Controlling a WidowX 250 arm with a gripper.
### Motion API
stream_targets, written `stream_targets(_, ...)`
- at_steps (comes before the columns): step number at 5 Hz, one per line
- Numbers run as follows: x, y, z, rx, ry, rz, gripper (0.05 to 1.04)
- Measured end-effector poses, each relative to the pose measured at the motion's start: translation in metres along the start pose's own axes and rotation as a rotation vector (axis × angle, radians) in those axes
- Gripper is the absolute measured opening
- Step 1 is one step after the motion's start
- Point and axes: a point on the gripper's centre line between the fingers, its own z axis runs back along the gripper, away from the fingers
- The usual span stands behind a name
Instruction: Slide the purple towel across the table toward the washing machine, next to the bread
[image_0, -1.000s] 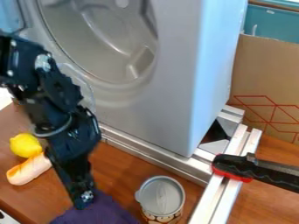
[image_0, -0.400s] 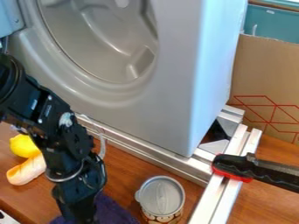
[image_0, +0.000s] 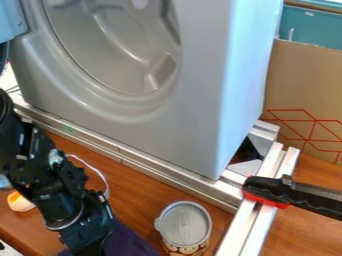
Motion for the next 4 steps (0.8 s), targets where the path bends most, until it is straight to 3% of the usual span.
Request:
stream_targets(1, -0.001, 0.003, -0.001, 0.014, 0.008, 0.032, 0.998)
stream_targets(2, -0.015, 0.028, 0.003, 0.103, 0.11, 0.058, 0.999)
stream_targets(3, -0.024, 0.066, 0.013, 0.177, 0.115, 0.101, 0.998)
stream_targets(4, -0.016, 0.085, 0.018, 0.199, 0.086, 0.072, 0.999)
